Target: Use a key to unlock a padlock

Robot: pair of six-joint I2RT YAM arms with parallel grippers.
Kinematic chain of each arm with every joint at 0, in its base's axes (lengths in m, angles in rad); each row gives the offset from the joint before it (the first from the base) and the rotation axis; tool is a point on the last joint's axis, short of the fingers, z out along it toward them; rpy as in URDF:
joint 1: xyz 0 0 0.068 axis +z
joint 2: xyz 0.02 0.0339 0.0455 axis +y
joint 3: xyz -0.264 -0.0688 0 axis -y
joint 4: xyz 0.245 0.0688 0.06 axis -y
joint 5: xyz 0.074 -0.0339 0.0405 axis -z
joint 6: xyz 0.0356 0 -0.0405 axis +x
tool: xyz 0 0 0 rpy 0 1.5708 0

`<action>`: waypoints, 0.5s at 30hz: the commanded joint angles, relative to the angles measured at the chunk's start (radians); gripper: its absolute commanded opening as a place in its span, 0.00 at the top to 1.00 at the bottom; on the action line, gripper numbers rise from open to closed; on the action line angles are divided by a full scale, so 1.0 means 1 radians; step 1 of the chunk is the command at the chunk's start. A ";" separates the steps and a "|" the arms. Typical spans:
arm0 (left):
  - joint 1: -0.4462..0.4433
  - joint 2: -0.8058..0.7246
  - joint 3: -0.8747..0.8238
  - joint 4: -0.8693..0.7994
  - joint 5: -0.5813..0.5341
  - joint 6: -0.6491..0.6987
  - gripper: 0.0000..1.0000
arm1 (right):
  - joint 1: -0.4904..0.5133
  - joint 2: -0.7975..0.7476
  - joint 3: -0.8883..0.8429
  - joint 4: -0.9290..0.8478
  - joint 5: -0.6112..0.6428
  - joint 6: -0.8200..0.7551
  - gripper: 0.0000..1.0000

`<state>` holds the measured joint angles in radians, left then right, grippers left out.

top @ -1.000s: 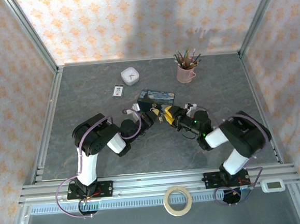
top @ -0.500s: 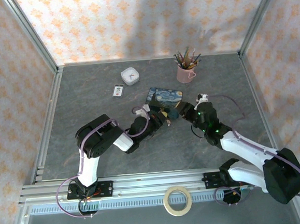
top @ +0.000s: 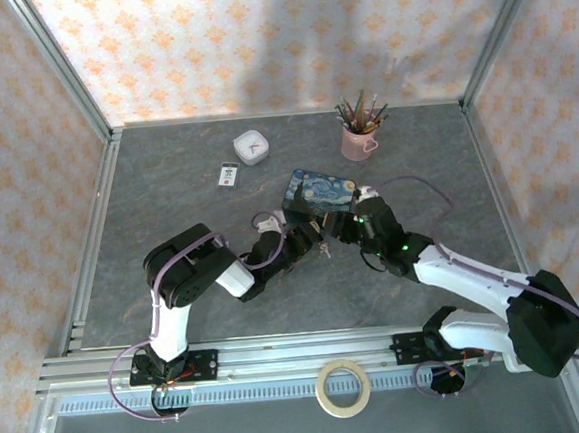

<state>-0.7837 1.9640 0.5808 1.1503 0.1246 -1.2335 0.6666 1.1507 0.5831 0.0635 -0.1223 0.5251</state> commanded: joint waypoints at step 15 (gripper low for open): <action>0.158 -0.483 -0.226 -0.236 -0.041 0.116 0.54 | 0.165 0.345 0.299 -0.346 0.241 -0.147 0.44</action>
<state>-0.6643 1.5227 0.3706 1.0065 0.0776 -1.1759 0.8078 1.4536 0.8265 -0.1726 0.0074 0.4236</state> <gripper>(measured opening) 0.463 0.562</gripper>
